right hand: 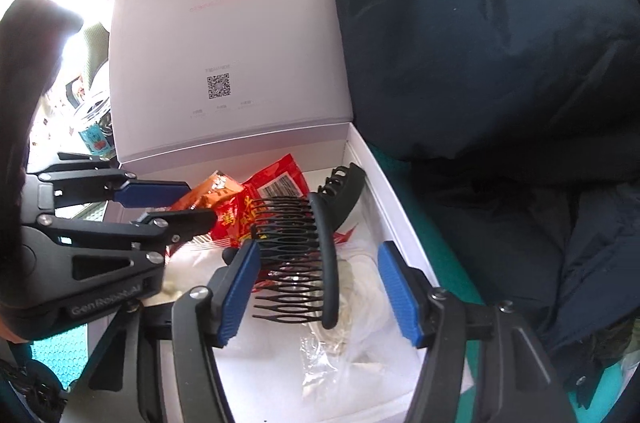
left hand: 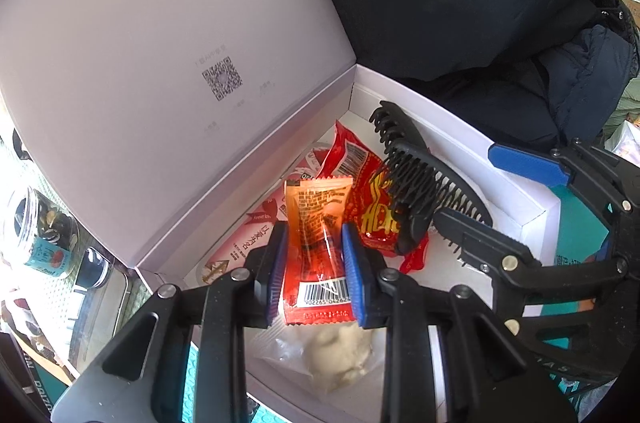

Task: Organize objects

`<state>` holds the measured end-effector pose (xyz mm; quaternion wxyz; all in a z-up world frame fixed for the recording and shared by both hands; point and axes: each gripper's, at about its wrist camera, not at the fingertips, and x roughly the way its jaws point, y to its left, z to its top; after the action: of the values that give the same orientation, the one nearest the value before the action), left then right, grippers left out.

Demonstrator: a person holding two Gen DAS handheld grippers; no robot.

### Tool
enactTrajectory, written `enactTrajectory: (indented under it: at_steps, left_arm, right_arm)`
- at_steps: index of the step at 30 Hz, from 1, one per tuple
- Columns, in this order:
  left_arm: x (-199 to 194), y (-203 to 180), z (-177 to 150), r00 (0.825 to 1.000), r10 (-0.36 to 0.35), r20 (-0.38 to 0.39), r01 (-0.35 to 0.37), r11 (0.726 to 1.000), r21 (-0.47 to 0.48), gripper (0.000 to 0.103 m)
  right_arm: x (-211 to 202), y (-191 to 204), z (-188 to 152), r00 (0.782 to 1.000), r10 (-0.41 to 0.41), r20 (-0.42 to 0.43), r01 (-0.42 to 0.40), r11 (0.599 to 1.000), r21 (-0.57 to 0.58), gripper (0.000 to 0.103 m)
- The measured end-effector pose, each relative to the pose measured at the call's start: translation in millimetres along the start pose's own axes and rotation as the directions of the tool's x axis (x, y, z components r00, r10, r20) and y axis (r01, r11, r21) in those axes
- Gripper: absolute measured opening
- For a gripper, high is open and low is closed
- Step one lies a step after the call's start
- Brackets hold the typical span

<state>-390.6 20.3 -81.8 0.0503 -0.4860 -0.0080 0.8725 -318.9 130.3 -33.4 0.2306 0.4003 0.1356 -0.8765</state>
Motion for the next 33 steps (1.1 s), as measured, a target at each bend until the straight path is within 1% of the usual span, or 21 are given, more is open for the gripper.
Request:
enactTrajectory:
  at_steps: [3, 4, 5, 6, 7, 8, 12, 14, 15, 16, 20, 25, 26, 27, 29, 30, 33]
  left_arm:
    - [1, -5, 2, 1.000, 0.005, 0.003, -0.005, 1.000, 0.001, 0.025]
    - [1, -5, 4, 1.000, 0.008, 0.005, -0.008, 1.000, -0.001, 0.028]
    - [-3, -23, -1, 1.000, 0.013, 0.006, -0.013, 1.000, -0.003, 0.028]
    - [-6, -26, -5, 1.000, 0.017, 0.007, -0.017, 1.000, -0.005, 0.028]
    - [-4, -27, 0, 1.000, 0.018, 0.009, -0.018, 1.000, -0.005, 0.028]
    - [-11, -10, -3, 1.000, 0.017, 0.011, -0.016, 1.000, -0.003, 0.028]
    - [-19, -15, -1, 0.999, 0.023, 0.026, -0.023, 1.000, 0.007, 0.029]
    - [-24, -16, -1, 0.999, 0.032, 0.031, -0.032, 0.999, 0.010, 0.038]
    - [-27, -16, 0, 0.999, 0.035, 0.037, -0.036, 0.999, 0.011, 0.039]
    - [-37, -15, -6, 0.998, 0.037, 0.045, -0.037, 0.999, 0.011, 0.040]
    - [-52, -16, -9, 0.998, 0.024, 0.065, -0.024, 1.000, -0.004, 0.040]
    - [-66, -18, -7, 0.996, 0.045, 0.076, -0.044, 0.999, -0.013, 0.040]
    - [-60, -20, -4, 0.996, 0.044, 0.080, -0.043, 0.999, -0.018, 0.040]
    - [-64, -20, -3, 0.995, 0.047, 0.085, -0.046, 0.999, -0.022, 0.041]
    - [-71, -20, 0, 0.994, 0.066, 0.090, -0.063, 0.998, -0.030, 0.044]
    - [-75, -20, 0, 0.993, 0.075, 0.095, -0.072, 0.997, -0.035, 0.048]
    - [-102, -18, -2, 0.987, 0.093, 0.129, -0.088, 0.995, -0.046, 0.056]
  right_arm:
    - [-2, -1, 0, 1.000, -0.015, -0.005, 0.015, 1.000, 0.008, 0.063]
    - [-3, -2, 1, 1.000, -0.020, -0.007, 0.021, 1.000, 0.014, 0.063]
    - [-5, -3, 1, 1.000, -0.022, -0.007, 0.022, 1.000, 0.020, 0.063]
    - [-5, -3, 3, 1.000, -0.023, -0.004, 0.023, 0.999, 0.025, 0.063]
    - [-7, -3, 3, 1.000, -0.025, -0.001, 0.025, 0.999, 0.029, 0.063]
    - [-2, -8, 6, 1.000, -0.028, 0.001, 0.028, 0.999, 0.032, 0.063]
    - [-16, -9, 8, 0.999, -0.041, 0.010, 0.041, 0.999, 0.034, 0.063]
    - [-23, -10, 8, 0.999, -0.051, 0.017, 0.051, 0.998, 0.037, 0.063]
    - [-26, -10, 9, 0.998, -0.055, 0.021, 0.054, 0.998, 0.039, 0.063]
    - [-28, -10, 10, 0.998, -0.057, 0.024, 0.056, 0.998, 0.043, 0.063]
    - [-38, -10, 14, 0.996, -0.074, 0.041, 0.073, 0.997, 0.040, 0.063]
    - [-59, -10, 19, 0.993, -0.099, 0.063, 0.096, 0.994, 0.046, 0.063]
    - [-64, -10, 20, 0.992, -0.105, 0.071, 0.102, 0.994, 0.047, 0.064]
    - [-66, -9, 21, 0.991, -0.114, 0.076, 0.111, 0.993, 0.047, 0.066]
    - [-75, -9, 24, 0.988, -0.130, 0.089, 0.125, 0.991, 0.052, 0.069]
    - [-81, -9, 25, 0.986, -0.135, 0.095, 0.130, 0.990, 0.056, 0.070]
    - [-97, -9, 29, 0.982, -0.151, 0.110, 0.143, 0.987, 0.070, 0.074]
